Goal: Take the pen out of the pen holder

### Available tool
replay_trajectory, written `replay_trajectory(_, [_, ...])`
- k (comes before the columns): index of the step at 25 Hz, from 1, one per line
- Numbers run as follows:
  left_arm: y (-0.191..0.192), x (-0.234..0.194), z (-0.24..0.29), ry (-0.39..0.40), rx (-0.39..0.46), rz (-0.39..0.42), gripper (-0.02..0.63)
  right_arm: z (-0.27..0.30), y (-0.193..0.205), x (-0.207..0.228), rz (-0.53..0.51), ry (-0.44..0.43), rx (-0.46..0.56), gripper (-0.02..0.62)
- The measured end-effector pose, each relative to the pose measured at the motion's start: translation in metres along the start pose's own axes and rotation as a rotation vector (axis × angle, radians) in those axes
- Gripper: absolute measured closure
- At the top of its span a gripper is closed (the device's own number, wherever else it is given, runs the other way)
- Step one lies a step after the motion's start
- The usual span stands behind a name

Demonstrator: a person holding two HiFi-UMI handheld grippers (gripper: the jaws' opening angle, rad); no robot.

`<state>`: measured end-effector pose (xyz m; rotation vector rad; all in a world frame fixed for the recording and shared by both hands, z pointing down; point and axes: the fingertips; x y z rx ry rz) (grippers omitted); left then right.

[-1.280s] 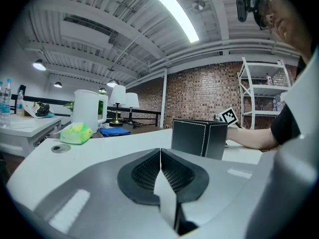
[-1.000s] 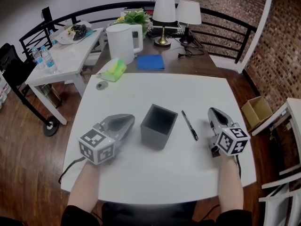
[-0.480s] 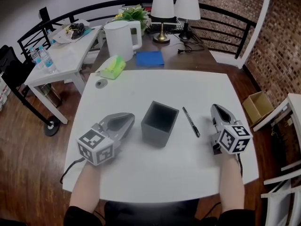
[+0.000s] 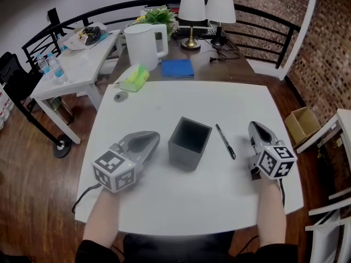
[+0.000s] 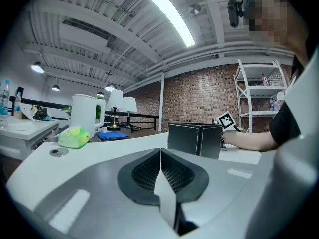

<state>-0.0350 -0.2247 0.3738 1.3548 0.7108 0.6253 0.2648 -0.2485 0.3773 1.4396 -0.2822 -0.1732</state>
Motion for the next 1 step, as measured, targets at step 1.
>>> replay_trajectory(1, [0.0, 0.0001, -0.0003, 0.001, -0.001, 0.001, 0.601, -0.0001, -0.0005, -0.0006, -0.001, 0.0, 0.001, 0.583])
Point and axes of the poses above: the fingertips, and each gripper's own axes: z forward along the fingers, x to its right, y out of its underside, and after that the axes turned 5 degrees about x, right-handed
